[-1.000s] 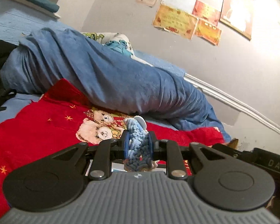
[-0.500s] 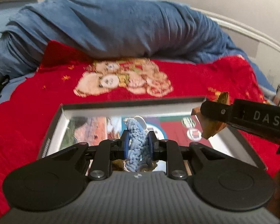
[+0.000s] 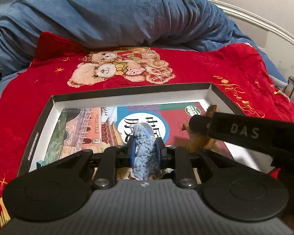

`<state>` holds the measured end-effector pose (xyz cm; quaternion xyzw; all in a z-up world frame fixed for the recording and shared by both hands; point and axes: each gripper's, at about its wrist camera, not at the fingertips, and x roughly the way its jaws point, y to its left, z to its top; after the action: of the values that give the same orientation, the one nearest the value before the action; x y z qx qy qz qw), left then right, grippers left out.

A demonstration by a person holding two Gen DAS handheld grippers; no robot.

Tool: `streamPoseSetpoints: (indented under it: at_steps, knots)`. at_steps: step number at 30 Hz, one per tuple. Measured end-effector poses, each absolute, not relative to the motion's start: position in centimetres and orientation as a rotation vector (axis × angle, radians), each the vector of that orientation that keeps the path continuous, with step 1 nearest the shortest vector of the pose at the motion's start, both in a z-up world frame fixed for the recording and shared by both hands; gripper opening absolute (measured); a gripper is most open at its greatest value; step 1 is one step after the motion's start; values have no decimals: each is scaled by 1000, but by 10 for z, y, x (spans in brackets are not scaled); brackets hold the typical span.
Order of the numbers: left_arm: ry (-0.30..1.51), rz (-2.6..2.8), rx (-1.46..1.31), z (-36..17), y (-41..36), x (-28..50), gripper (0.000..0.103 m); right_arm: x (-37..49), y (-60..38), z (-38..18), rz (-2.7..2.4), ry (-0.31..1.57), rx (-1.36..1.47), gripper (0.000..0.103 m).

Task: Organize objects
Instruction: 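Carry blue ring in left tool and packet in right tool over box, then open left tool to drop blue ring while right tool releases packet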

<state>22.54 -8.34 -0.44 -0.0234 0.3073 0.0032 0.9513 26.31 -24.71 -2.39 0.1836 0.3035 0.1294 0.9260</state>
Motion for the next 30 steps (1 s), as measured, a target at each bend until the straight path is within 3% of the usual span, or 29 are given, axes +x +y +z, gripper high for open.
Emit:
streamPoseSetpoints:
  at_steps: [20,25,27,30]
  knots:
    - [650,-20,-27,-15,-91,230,27,261,-237,-30,245,682,325,44]
    - [642,-16,-49,-18,-89,232,35,262,-232,-28,238,690,293,44]
    - [641,-20,-48,-17,-89,231,52,263,-231,-27,236,698,296,44]
    - [644,-43,-85,-11,-82,227,55,265,-234,-24,250,724,317,50]
